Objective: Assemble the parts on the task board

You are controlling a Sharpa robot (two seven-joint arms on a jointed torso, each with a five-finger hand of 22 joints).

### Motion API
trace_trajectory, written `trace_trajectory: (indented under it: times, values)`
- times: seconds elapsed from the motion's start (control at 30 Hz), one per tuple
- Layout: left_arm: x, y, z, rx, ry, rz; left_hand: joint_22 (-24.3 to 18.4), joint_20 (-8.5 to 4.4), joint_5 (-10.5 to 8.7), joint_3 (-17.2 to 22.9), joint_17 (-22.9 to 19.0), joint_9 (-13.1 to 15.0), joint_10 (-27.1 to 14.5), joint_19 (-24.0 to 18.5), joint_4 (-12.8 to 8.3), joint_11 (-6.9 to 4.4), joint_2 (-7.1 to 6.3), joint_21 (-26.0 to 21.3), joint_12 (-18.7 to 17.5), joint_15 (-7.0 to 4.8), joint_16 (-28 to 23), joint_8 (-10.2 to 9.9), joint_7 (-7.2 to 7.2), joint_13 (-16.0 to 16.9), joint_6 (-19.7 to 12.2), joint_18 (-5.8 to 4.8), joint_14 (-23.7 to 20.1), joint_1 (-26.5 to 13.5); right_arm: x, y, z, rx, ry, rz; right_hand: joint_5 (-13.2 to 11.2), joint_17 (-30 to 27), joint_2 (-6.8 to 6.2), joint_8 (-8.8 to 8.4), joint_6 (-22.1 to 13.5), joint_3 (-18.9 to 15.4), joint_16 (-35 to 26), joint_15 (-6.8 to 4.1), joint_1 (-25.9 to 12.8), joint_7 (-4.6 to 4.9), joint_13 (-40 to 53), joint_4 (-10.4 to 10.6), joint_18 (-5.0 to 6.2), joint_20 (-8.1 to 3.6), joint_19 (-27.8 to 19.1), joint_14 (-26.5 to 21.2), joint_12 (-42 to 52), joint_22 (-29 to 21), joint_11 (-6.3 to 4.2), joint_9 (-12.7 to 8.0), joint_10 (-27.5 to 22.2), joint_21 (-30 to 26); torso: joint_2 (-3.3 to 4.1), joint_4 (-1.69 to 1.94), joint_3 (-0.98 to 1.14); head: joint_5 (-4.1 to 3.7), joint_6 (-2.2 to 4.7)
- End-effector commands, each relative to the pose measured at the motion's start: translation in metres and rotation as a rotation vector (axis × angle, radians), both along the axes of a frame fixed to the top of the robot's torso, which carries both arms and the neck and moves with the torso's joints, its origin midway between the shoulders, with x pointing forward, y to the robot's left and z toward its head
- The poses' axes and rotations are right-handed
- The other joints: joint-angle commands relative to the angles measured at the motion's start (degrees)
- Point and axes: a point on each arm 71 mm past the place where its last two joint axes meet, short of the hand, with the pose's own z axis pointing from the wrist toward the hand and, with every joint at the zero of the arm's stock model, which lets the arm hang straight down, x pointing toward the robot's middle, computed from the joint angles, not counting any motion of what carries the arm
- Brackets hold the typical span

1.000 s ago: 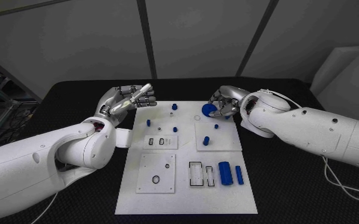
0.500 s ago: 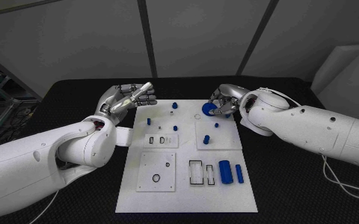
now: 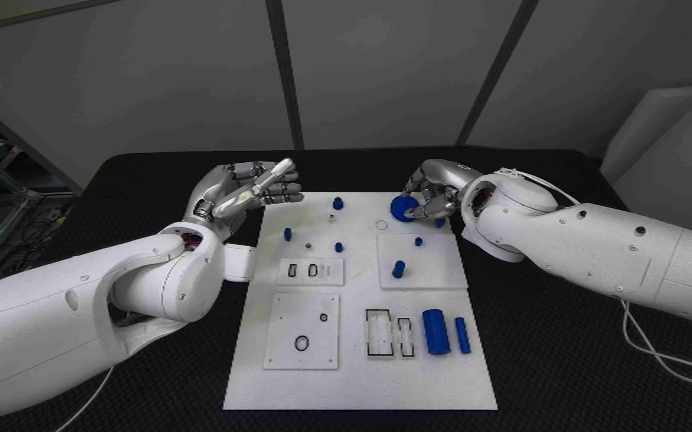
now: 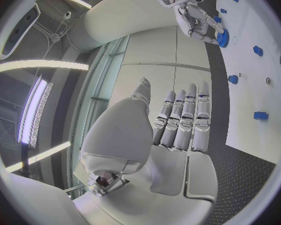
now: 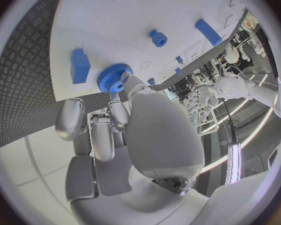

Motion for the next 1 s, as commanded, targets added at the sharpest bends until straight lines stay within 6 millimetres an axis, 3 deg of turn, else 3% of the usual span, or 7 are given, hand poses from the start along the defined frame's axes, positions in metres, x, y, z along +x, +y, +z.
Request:
trace_trajectory:
  times: [0.03, 0.4, 0.6, 0.67, 0.83, 1.0]
  values:
    - [0.000, -0.001, 0.001, -0.005, -0.011, -0.013, -0.1, -0.01, 0.30, -0.3, 0.0, -0.1, 0.2, -0.2, 0.0, 0.10, 0.56, 0.1, -0.2, 0.16, -0.4, -0.2, -0.01, 0.0, 0.2, -0.87, 0.1, 0.1, -0.002, 0.002, 0.003, 0.003, -0.053, 0.010, 1.0, 8.8, 0.40, -0.10, 1.7, 0.8, 0.3, -0.26, 0.2, -0.76, 0.7, -0.2, -0.90, -0.03, 0.5, 4.8, 0.8, 0.3, 0.03, 0.3, 0.5, 0.4, -0.04, -0.09, 0.02, 0.03, 0.01]
    - [0.000, 0.000, 0.001, -0.005, -0.011, -0.013, -0.1, -0.01, 0.30, -0.3, 0.0, -0.1, 0.3, -0.2, 0.0, 0.10, 0.61, 0.1, -0.2, 0.16, -0.4, -0.2, -0.01, 0.0, 0.3, -0.87, 0.1, 0.1, -0.019, 0.015, 0.013, 0.032, -0.106, 0.061, 2.2, 9.2, -0.26, -0.68, 1.7, 1.7, 0.5, -0.16, -1.3, -0.65, 1.6, -0.4, -0.98, 0.04, 0.7, 4.8, 1.6, 0.8, 0.14, 0.1, 0.7, 0.6, -0.06, -0.03, -0.07, 0.19, 0.12]
    - [0.000, 0.000, 0.001, -0.005, -0.010, -0.012, -0.1, -0.01, 0.30, -0.3, 0.0, -0.1, 0.3, -0.2, 0.0, 0.10, 0.61, 0.1, -0.2, 0.16, -0.4, -0.2, -0.01, 0.0, 0.3, -0.87, 0.1, 0.1, -0.029, 0.035, 0.019, 0.034, -0.138, 0.110, 2.4, 9.7, -0.50, -0.92, 1.8, 1.9, 0.7, -0.13, -2.0, -0.64, 1.7, -0.4, -1.09, 0.08, 1.0, 4.9, 1.6, 1.4, 0.16, 0.0, 0.7, 0.9, -0.05, -0.05, -0.02, 0.90, 0.19]
    - [0.000, -0.001, 0.001, -0.007, -0.008, -0.012, -0.1, -0.01, 0.30, -0.3, 0.0, -0.1, 0.3, -0.2, 0.0, 0.10, 0.66, 0.1, -0.2, 0.15, -0.4, -0.2, -0.01, 0.0, 0.3, -0.87, 0.1, 0.1, -0.031, 0.044, 0.021, 0.032, -0.154, 0.128, 2.5, 9.8, -0.54, -0.95, 1.8, 1.9, 0.7, -0.12, -2.1, -0.65, 1.7, -0.4, -1.12, 0.08, 1.1, 5.0, 1.6, 1.5, 0.16, 0.0, 0.7, 1.0, 0.01, 0.10, -0.06, 1.01, 0.41]
    - [0.000, -0.001, 0.001, -0.009, -0.007, -0.012, -0.1, -0.01, 0.30, -0.3, 0.0, -0.1, 0.3, -0.2, 0.0, 0.10, 0.69, 0.1, -0.2, 0.15, -0.4, -0.2, -0.01, 0.0, 0.3, -0.87, 0.1, 0.1, -0.032, 0.065, 0.023, 0.030, -0.180, 0.163, 2.6, 9.9, -0.59, -1.00, 1.9, 2.0, 0.8, -0.12, -2.2, -0.66, 1.7, -0.4, -1.16, 0.09, 1.3, 5.0, 1.6, 1.8, 0.15, 0.0, 0.7, 1.1, 0.03, 0.34, -0.13, 1.43, 0.12]
    - [0.000, -0.001, 0.001, -0.010, -0.006, -0.012, -0.1, -0.01, 0.30, -0.3, 0.0, -0.1, 0.3, -0.2, 0.0, 0.10, 0.69, 0.1, -0.2, 0.15, -0.4, -0.2, -0.01, 0.0, 0.3, -0.87, 0.1, 0.1, -0.029, 0.085, 0.022, 0.030, -0.183, 0.188, 2.6, 9.9, -0.62, -1.06, 1.9, 2.1, 0.8, -0.12, -2.4, -0.66, 1.7, -0.4, -1.17, 0.10, 1.3, 5.0, 1.6, 1.8, 0.15, 0.0, 0.7, 1.1, 0.05, 0.12, -0.10, 1.83, 0.04]
